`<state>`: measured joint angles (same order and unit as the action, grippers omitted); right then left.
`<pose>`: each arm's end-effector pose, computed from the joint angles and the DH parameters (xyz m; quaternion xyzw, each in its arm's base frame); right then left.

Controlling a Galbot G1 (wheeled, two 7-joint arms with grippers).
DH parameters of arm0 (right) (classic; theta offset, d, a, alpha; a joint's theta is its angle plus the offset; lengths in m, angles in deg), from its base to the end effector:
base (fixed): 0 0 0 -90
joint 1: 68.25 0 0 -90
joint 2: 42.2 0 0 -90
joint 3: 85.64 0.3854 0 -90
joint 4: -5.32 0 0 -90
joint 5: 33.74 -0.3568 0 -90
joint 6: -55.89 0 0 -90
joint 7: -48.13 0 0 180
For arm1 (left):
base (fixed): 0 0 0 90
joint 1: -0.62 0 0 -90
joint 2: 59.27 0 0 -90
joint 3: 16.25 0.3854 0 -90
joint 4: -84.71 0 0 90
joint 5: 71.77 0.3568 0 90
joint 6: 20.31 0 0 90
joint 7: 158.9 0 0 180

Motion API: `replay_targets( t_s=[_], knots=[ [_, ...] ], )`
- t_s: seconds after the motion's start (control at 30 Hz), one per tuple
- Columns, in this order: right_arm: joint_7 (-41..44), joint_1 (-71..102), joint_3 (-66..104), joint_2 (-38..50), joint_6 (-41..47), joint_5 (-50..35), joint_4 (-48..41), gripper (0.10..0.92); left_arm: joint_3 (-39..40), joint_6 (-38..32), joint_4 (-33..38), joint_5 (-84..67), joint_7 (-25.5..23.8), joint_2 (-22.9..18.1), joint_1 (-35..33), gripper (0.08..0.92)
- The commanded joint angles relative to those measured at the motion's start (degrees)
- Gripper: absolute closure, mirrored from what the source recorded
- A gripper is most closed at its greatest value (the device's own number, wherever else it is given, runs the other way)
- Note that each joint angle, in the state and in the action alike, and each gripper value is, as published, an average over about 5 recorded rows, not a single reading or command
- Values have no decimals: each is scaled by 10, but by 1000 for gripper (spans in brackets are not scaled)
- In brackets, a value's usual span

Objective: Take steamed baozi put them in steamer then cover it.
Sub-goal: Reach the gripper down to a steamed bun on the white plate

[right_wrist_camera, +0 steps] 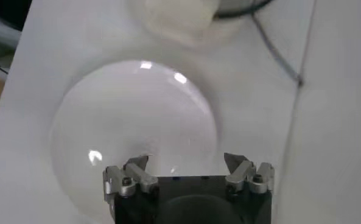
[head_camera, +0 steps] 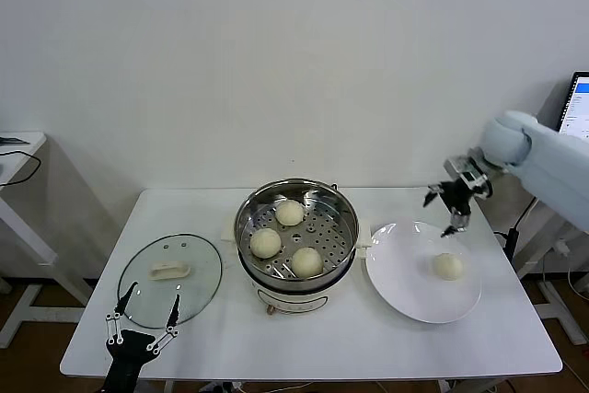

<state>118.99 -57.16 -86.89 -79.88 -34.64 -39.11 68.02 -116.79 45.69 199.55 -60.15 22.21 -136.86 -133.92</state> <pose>0.5742 -0.2408 -0.1196 0.5406 -0.5166 0.5331 0.3959 0.0745 0.1085 -0.3781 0.0426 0.9706 0.2325 0.0447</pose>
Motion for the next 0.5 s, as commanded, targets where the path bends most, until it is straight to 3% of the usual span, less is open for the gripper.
replay_targets(
  t_s=[0.03,0.5],
  knots=[
    [-28,93,18,25,32,28,-33,203,2,2,-2,1,0,1,1,177],
    [-64,129,34,-8,41,34,-60,203,0,-3,-5,2,0,-2,-2,177]
  ],
)
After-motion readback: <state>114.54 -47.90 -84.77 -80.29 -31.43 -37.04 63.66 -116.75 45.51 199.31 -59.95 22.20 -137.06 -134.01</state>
